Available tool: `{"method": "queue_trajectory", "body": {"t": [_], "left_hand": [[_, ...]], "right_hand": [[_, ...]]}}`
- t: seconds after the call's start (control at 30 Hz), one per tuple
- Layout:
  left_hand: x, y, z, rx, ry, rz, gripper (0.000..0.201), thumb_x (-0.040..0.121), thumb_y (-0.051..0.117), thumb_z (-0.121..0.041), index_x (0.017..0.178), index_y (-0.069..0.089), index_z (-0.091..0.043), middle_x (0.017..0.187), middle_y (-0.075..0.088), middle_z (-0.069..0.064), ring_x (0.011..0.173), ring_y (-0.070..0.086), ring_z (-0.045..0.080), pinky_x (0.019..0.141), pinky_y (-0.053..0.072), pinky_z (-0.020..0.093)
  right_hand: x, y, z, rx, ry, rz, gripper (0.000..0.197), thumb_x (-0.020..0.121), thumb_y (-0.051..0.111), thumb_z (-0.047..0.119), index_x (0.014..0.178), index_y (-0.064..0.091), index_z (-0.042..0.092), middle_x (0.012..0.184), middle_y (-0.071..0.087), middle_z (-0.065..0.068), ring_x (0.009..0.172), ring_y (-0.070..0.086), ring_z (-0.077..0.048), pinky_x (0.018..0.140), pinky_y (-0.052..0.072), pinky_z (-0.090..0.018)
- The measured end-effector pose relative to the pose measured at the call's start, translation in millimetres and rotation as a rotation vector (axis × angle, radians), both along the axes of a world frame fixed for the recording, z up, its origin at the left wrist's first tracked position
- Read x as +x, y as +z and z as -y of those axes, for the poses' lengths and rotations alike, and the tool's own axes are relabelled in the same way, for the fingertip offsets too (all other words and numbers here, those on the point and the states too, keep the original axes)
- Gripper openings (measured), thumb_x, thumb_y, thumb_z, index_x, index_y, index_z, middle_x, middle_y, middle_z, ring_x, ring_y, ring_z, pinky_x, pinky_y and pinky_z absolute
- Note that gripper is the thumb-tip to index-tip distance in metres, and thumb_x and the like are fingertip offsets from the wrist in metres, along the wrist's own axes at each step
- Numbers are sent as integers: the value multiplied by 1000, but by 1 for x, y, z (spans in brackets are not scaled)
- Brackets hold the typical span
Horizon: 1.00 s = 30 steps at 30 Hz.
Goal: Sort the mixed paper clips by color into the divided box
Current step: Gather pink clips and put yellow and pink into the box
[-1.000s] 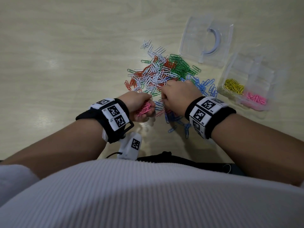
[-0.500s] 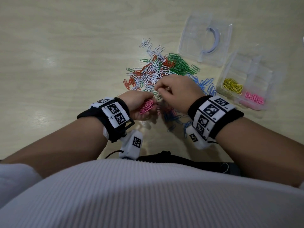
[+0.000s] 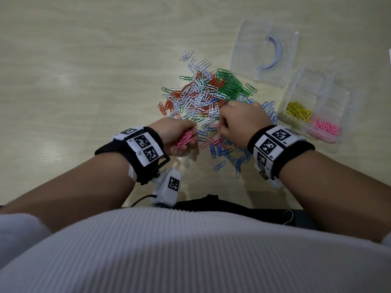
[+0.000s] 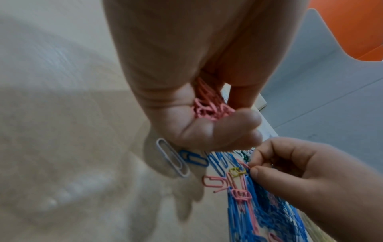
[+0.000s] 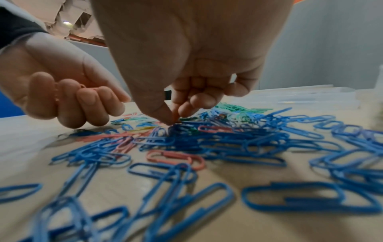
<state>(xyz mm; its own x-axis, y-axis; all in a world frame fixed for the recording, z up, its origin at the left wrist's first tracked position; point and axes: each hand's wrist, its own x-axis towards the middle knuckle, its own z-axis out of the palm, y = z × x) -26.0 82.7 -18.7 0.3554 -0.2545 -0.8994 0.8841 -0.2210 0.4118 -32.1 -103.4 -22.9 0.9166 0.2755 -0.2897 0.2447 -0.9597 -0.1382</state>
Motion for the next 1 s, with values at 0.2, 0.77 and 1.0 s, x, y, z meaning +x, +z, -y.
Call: {"method": "queue_trajectory", "body": {"t": [0.2,0.77,1.0], "left_hand": [[0,1,3,20,5,15,35,101,42,-31,73,53,-13,55,54,4,44,47,12,35,38,13],[-2,-1,18,-56,-58,8,28,101,43,-30,89,58,-9,63,60,5,54,55,14,42,48,20],[-4,2,16,-74,-55,7,30,102,40,-28,83,57,-12,62,57,3,49,55,12,41,48,19]], "right_hand": [[0,2,-3,-42,49,22,20,91,48,31,100,63,21,101,57,1,95,59,-24,86,37,-37],[-16,19,1,403,-25,-58,13,85,56,30,94,65,29,89,54,8,91,56,-16,87,43,-40],[-26,6,16,86,-12,-98,19,89,55,42,103,60,30,106,53,6,106,54,-17,92,35,-39]]}}
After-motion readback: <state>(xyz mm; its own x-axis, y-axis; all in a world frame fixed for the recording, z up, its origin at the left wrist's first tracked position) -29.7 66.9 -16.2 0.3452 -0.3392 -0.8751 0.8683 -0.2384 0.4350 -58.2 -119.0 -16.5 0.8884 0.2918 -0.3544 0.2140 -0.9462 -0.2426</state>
